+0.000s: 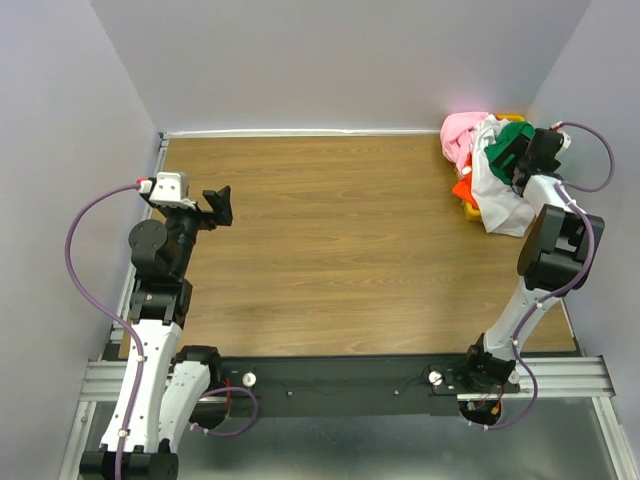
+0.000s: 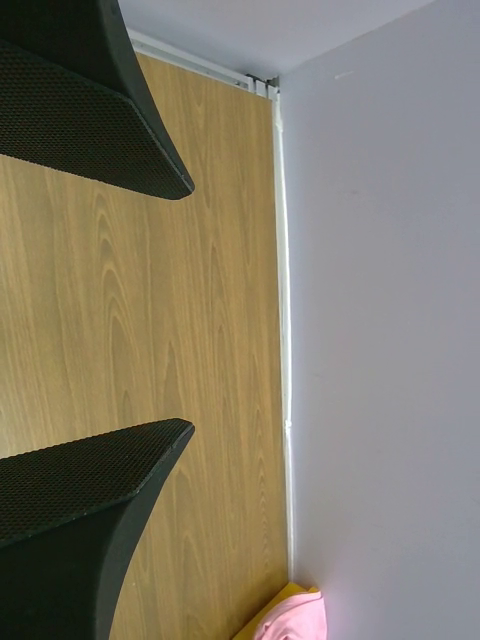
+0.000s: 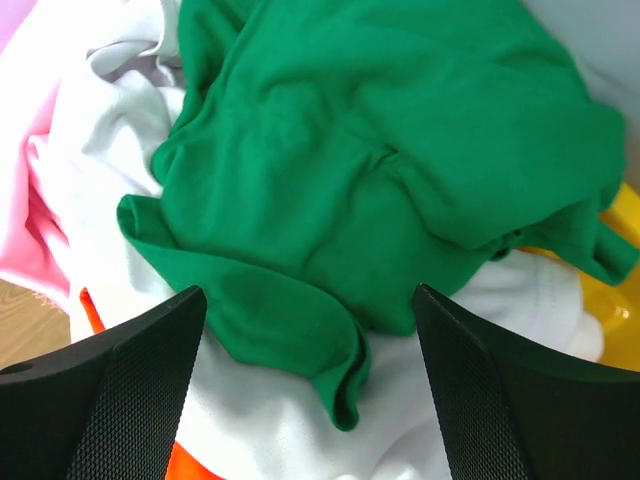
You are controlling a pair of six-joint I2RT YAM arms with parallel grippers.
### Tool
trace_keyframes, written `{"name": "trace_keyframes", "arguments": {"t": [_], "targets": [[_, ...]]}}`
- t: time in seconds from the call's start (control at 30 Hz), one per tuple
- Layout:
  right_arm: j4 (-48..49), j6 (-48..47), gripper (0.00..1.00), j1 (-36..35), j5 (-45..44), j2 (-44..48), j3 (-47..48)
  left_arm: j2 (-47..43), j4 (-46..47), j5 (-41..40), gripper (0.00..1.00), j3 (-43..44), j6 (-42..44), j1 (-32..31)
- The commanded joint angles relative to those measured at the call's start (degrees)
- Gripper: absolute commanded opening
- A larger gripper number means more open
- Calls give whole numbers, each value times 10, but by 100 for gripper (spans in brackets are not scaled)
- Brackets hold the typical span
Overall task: Fold and stack the t-shirts
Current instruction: Grab the tshirt from the pile
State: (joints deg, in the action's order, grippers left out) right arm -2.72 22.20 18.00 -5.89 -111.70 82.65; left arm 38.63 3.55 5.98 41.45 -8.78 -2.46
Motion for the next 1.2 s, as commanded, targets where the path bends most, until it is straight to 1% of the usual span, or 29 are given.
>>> {"name": "trace_keyframes", "arguments": {"t": [0.0, 0.07, 0.2, 0.33, 0.37, 0.43, 0.47, 0.5, 0.53, 0.57, 0.6, 0.63, 0.67, 0.77, 0.87, 0.9, 1.0, 1.03, 1.17], "targets": [[-2, 5, 90, 3, 33, -17, 25, 2, 5, 17, 98, -6, 6, 3], [-1, 4, 88, 3, 33, -23, 28, 4, 5, 19, 98, -6, 5, 3], [-1, -2, 75, 3, 41, -35, 30, 5, 5, 21, 98, -6, 4, 3], [-2, -2, 67, 3, 54, -40, 28, 2, 5, 20, 98, -5, 5, 3], [-2, -2, 67, 3, 55, -39, 25, 3, 5, 21, 98, -5, 5, 3], [-3, -2, 63, 3, 56, -38, 24, 1, 5, 22, 98, -6, 4, 3], [-2, -1, 60, 3, 71, -39, 24, 1, 5, 22, 98, -5, 5, 3], [-3, -2, 54, 3, 74, -39, 25, 0, 5, 21, 98, -6, 5, 3], [-3, -4, 36, 3, 78, -38, 28, 0, 4, 21, 98, -6, 4, 3], [-3, -4, 26, 3, 82, -36, 30, -1, 5, 21, 98, -6, 5, 3], [-2, -5, 11, 3, 85, -34, 33, -1, 5, 21, 98, -6, 5, 3], [-1, -5, 3, 3, 85, -32, 36, -1, 5, 22, 98, -6, 5, 3], [-1, -6, 0, 3, 83, -22, 37, -2, 5, 22, 98, -6, 5, 3], [-2, -8, 0, 3, 77, 2, 38, -3, 5, 21, 98, -6, 5, 3], [-1, -10, 0, 3, 69, 51, 34, -5, 4, 19, 98, -7, 5, 3], [-1, -11, 1, 3, 66, 83, 32, -5, 5, 20, 98, -7, 5, 3], [2, -12, 0, 3, 62, 132, 28, -5, 5, 22, 98, -6, 4, 3], [1, -15, 0, 3, 46, 167, 28, -6, 5, 23, 98, -7, 5, 3], [4, -21, 0, 3, 33, 236, 31, -8, 5, 22, 98, -7, 5, 3]]}}
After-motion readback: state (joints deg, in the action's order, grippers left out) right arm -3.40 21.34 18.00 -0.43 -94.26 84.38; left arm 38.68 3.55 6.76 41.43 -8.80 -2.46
